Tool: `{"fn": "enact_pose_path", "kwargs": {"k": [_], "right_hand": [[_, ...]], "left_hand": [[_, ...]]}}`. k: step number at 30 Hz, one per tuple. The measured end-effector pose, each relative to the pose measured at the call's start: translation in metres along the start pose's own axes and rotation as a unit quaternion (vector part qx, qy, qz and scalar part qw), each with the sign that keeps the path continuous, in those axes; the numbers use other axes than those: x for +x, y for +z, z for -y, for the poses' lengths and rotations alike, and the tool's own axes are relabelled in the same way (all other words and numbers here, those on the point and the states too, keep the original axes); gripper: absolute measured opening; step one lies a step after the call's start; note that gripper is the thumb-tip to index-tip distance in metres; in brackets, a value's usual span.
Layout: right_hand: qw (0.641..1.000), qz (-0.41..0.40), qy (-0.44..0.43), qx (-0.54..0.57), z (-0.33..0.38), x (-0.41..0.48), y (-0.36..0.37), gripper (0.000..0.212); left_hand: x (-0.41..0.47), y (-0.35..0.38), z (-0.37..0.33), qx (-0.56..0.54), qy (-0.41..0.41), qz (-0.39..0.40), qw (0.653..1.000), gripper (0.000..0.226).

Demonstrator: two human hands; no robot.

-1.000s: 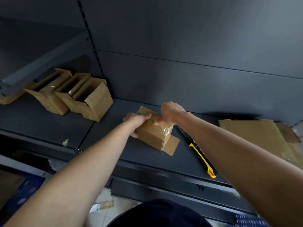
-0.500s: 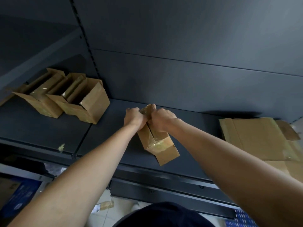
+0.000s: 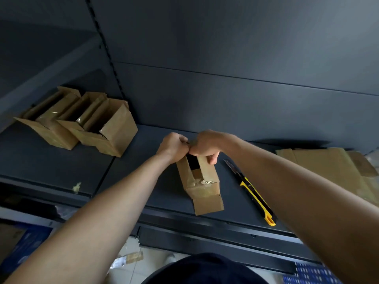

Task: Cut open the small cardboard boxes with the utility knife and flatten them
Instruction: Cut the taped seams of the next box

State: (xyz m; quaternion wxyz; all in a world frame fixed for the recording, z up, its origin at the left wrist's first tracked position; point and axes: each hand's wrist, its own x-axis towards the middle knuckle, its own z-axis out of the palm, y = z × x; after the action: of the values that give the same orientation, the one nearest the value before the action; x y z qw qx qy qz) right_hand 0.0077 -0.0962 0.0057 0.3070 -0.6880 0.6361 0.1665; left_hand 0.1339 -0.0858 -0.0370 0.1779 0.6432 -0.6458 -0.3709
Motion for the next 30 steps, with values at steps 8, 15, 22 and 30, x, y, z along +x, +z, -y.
{"fn": "enact_pose_path", "kwargs": {"k": [8, 15, 22, 30], "right_hand": [[0.941, 0.05, 0.032, 0.333, -0.062, -0.004, 0.003, 0.05], [0.896, 0.046, -0.021, 0.442, -0.069, 0.002, 0.034, 0.065], [0.935, -0.117, 0.092, 0.321, -0.105, 0.006, 0.055, 0.034], [0.97, 0.003, 0.235, 0.062, -0.136, 0.0, 0.099, 0.05]], "left_hand": [[0.015, -0.015, -0.002, 0.005, 0.122, 0.099, 0.987, 0.014], [0.012, -0.003, -0.024, 0.18, 0.153, 0.048, 0.97, 0.022], [-0.008, 0.013, -0.031, 0.345, 0.11, 0.084, 0.928, 0.08], [-0.014, 0.006, -0.026, 0.254, 0.073, 0.14, 0.954, 0.046]]}}
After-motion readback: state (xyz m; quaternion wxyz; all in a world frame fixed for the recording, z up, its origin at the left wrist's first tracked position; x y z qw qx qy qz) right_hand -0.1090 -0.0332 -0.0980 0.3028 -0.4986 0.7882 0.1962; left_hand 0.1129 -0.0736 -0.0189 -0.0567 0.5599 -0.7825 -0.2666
